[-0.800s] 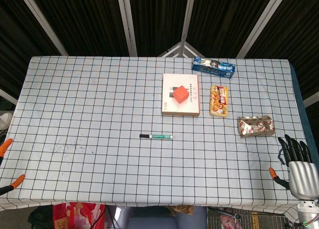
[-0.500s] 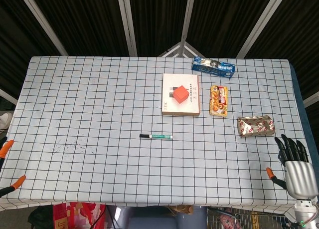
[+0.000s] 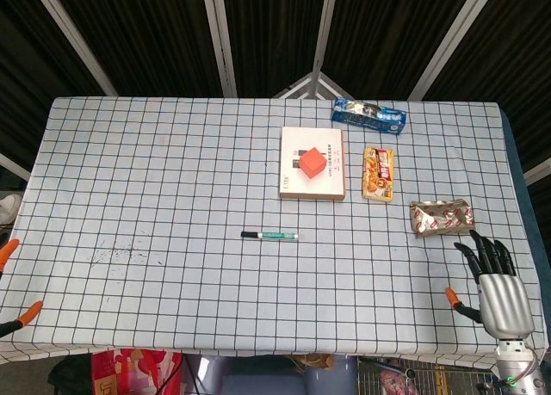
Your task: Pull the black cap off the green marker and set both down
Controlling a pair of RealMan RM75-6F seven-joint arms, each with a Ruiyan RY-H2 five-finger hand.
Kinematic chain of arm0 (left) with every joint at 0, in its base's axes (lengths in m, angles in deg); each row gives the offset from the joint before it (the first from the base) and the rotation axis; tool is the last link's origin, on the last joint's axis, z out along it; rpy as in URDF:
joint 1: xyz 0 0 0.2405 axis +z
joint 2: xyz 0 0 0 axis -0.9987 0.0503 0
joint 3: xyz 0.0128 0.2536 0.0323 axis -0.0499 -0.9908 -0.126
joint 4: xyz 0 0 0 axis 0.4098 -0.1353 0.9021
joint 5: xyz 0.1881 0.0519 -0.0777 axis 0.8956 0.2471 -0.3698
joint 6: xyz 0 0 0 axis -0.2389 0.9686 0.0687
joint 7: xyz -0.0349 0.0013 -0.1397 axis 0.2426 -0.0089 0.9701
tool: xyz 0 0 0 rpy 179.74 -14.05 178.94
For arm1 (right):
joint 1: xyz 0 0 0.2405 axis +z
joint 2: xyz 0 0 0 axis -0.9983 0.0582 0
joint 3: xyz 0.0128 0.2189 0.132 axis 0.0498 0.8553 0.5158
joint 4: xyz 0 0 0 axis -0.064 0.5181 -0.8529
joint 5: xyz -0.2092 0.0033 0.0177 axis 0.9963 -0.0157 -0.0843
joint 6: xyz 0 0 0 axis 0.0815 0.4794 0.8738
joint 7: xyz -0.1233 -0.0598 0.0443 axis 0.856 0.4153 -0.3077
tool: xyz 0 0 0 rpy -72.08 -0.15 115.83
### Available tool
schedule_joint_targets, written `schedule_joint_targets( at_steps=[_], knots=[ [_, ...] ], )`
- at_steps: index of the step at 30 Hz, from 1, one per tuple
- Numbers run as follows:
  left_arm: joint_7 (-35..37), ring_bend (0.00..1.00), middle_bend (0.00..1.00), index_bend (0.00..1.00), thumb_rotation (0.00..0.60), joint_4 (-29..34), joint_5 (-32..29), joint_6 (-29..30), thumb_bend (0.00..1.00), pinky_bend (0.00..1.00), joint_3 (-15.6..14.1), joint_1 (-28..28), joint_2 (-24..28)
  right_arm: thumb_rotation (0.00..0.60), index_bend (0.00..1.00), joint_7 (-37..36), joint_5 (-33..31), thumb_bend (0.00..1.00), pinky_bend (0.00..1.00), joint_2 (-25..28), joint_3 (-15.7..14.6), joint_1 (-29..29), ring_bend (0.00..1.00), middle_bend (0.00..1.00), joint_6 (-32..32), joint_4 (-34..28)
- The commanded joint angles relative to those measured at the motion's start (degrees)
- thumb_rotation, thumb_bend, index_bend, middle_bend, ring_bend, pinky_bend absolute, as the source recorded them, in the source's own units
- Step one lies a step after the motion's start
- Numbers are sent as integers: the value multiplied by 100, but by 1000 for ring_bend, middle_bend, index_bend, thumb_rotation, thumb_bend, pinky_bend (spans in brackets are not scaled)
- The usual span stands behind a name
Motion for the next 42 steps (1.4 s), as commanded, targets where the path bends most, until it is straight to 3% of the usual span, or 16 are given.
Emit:
schedule_joint_targets(
  at_steps=[1,9,12,16,26,42],
  knots=[
    [-41,0,0,46,600,25,29,6,272,38,11,-11,-19,600,247,4,-4,294,61,-63,58,121,77,20,120,-164],
    [-296,0,0,45,600,68,83,-87,272,38,18,-66,-118,600,325,785,-496,293,61,-370,424,763,77,20,897,-903],
    [-309,0,0,45,600,-24,10,-123,272,37,33,-71,-142,600,350,1526,-1229,293,61,-849,822,1369,77,20,1489,-1325],
    [-241,0,0,46,600,-169,-68,-146,272,37,41,-64,-172,600,385,2256,-1923,294,61,-1280,1050,1740,77,20,1607,-1385],
    [-40,0,0,45,600,-534,-293,-197,272,31,100,-56,-246,600,408,3014,-3157,294,61,-2158,1384,2506,77,20,1752,-927],
    [-80,0,0,45,600,-714,-621,-477,272,31,227,-184,-304,600,400,3573,-4172,294,61,-3540,1683,3724,77,20,2053,513]
  ],
)
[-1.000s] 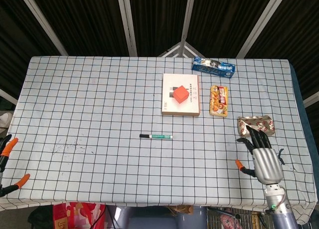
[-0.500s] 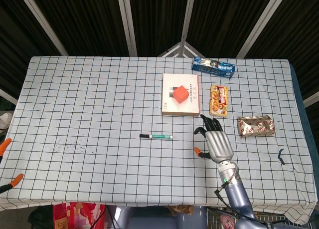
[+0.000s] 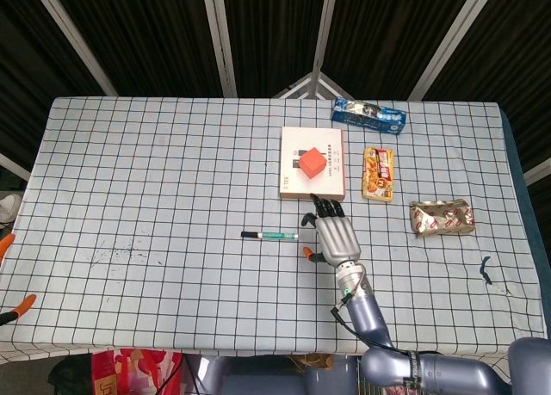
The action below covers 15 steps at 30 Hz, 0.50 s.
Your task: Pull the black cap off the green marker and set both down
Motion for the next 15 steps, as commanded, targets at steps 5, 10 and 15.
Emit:
schedule_joint_targets(
  at_steps=[5,10,15],
  knots=[
    [14,0,0,45,600,-96,-165,-132,272,31,55,-52,-39,600,391,151,-448,294,61,-511,150,513,77,20,196,664],
    [18,0,0,45,600,-175,-244,-198,272,31,67,-68,-68,600,390,172,-595,294,61,-750,195,774,77,20,312,1017],
    [56,0,0,46,600,-284,-349,-250,272,31,80,-63,-89,600,391,167,-697,293,61,-962,205,990,77,20,398,1330]
  ],
)
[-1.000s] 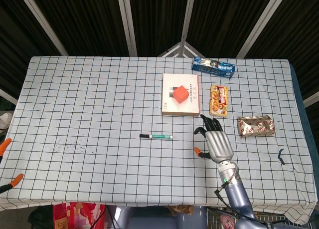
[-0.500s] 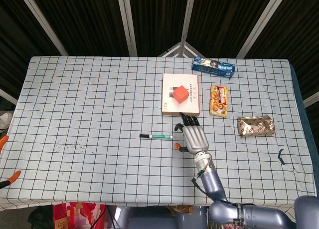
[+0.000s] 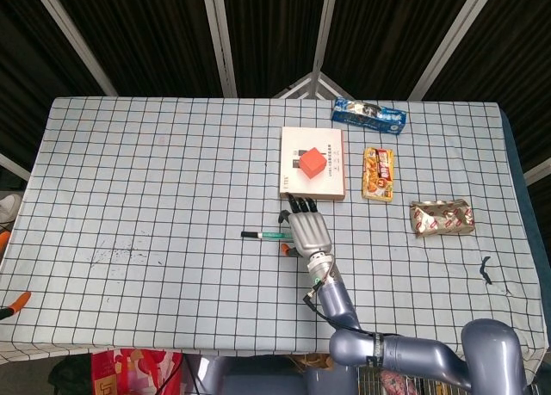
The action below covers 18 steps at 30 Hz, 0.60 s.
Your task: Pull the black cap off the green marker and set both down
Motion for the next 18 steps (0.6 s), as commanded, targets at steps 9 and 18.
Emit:
schedule_joint_targets(
  at_steps=[9,18],
  knots=[
    [29,0,0,46,600,-186,-137,-107,273,31,14,-9,-76,600,390,-137,-154,293,61,-339,-28,291,77,20,201,603],
    [-134,0,0,45,600,-139,-204,-139,276,31,27,-16,-82,600,425,-470,-102,294,61,-467,-102,330,77,20,414,1054]
  ],
)
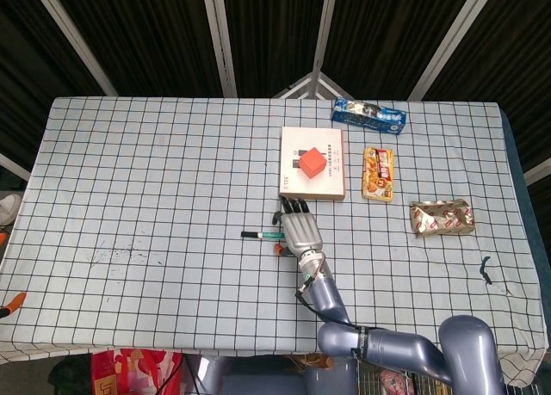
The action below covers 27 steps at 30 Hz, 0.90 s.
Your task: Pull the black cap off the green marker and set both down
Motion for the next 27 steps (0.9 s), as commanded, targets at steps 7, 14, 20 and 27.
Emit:
schedule_joint_targets(
  at_steps=[7,14,20,27],
  knots=[
    [-279,0,0,46,600,168,-25,-32,276,31,9,-32,-13,600,453,-399,210,294,61,-44,-112,-42,77,20,153,306],
    [-593,0,0,46,600,381,-15,-21,277,31,5,-48,-5,600,462,-656,371,294,61,-36,-176,-87,78,21,240,445],
    [-774,0,0,47,600,485,-57,-12,277,31,6,-40,1,600,476,-763,452,294,61,-67,-215,-77,77,20,315,592],
    [-901,0,0,48,600,538,-82,-35,277,31,6,-54,-20,600,515,-832,468,296,61,-103,-220,-59,77,22,391,732]
  ],
)
